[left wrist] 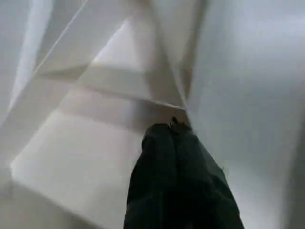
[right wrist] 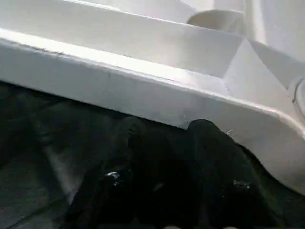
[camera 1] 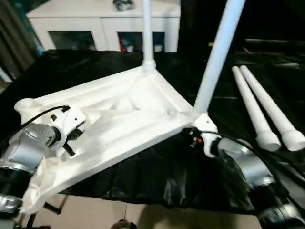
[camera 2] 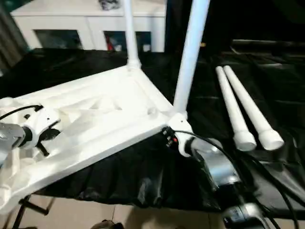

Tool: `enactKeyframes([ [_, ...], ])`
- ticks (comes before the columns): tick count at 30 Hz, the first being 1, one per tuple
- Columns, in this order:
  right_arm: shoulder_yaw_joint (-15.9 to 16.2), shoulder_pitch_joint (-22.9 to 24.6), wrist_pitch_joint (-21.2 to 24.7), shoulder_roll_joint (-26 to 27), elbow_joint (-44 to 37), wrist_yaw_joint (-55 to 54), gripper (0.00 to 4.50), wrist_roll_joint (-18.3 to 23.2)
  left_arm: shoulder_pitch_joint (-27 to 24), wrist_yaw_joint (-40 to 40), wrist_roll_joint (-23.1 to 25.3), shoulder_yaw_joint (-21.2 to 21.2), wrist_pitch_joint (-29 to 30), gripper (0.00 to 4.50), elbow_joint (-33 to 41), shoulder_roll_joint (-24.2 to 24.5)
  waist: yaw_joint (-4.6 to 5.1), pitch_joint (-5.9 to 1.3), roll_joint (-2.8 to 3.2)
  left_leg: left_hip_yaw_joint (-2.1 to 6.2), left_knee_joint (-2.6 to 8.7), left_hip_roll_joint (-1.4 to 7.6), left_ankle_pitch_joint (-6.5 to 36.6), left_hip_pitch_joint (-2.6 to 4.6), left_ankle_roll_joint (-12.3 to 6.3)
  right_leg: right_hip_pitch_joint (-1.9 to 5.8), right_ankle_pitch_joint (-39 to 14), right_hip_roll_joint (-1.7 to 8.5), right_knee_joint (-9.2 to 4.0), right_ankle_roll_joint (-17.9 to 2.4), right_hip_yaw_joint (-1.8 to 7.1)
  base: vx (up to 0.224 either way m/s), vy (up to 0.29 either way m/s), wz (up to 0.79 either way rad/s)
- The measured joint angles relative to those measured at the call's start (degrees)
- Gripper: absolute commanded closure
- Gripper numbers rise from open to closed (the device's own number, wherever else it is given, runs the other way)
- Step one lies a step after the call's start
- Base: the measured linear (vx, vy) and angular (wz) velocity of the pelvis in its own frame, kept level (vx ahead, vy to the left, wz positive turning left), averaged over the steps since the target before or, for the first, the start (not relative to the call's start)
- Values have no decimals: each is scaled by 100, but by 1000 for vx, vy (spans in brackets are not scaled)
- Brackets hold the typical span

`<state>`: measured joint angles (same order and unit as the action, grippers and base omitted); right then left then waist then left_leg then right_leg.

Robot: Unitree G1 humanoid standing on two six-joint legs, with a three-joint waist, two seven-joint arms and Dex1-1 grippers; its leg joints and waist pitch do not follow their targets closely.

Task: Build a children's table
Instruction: Rotate table base

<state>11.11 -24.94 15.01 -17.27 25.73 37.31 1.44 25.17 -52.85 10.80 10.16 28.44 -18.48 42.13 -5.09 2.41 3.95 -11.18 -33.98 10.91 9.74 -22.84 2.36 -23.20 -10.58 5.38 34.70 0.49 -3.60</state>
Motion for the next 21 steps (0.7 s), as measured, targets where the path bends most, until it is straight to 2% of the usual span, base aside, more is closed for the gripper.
enactKeyframes([
  [1, -1, -70, -58, 41, 122, -24, 301, -12, -4, -119, -1, 27, -2, 450, 33, 39, 0, -1, -2, 0, 0, 1, 0, 2, 0, -1, 0, 0, 3, 0, -1, 0, 0, 0],
  [3, 2, -296, -241, 140, 511, -113, 339, -90, -16, -507, -41, 155, -8, 450, 161, 180, 14, 0, 0, -2, -2, 1, -1, 9, 2, -3, -1, -1, 14, -1, 4, 0, 0, 0],
  [5, 0, -603, -417, 240, 999, -231, 339, -178, -21, -918, -158, 294, -19, 450, 275, 288, 19, 2, 5, -3, -2, -1, -8, 22, 13, -4, -2, 0, 23, -3, 8, 0, 0, 0],
  [6, -6, -812, -545, 311, 1322, -330, 361, -214, -20, -1149, -233, 384, -17, 450, 382, 301, 17, 2, 5, -4, -2, -1, -8, 24, 14, -4, -3, 0, 27, -5, 9, 0, 0, 0],
  [10, -59, -1147, -769, 449, 1695, -475, 392, -235, -21, -1540, -444, 677, -1, 450, 624, 64, 12, 1, 1, -5, -2, 1, -10, 28, 18, -2, -3, -1, 36, -5, 9, 0, 0, 0],
  [14, -96, -1342, -933, 670, 2032, -569, 427, -229, 19, -1497, -441, 863, 48, 450, 633, -388, 30, 7, -14, -5, -1, 2, -12, 32, 21, -3, -3, -1, 45, -5, 9, 0, 0, 0],
  [17, -166, -1450, -1130, 778, 2354, -624, 444, -231, 217, -1156, -381, 900, -27, 450, 397, -855, 8, 7, -18, -7, -2, 2, -14, 35, 22, 0, 2, -1, 46, -12, 10, 0, 0, 0],
  [21, -199, -1559, -1316, 830, 2450, -719, 444, -232, 521, -378, -322, 871, -260, 450, -182, -1479, 3, 9, -14, -7, -2, 1, -15, 37, 23, 4, 12, -1, 46, -27, 10, 0, 0, 0],
])
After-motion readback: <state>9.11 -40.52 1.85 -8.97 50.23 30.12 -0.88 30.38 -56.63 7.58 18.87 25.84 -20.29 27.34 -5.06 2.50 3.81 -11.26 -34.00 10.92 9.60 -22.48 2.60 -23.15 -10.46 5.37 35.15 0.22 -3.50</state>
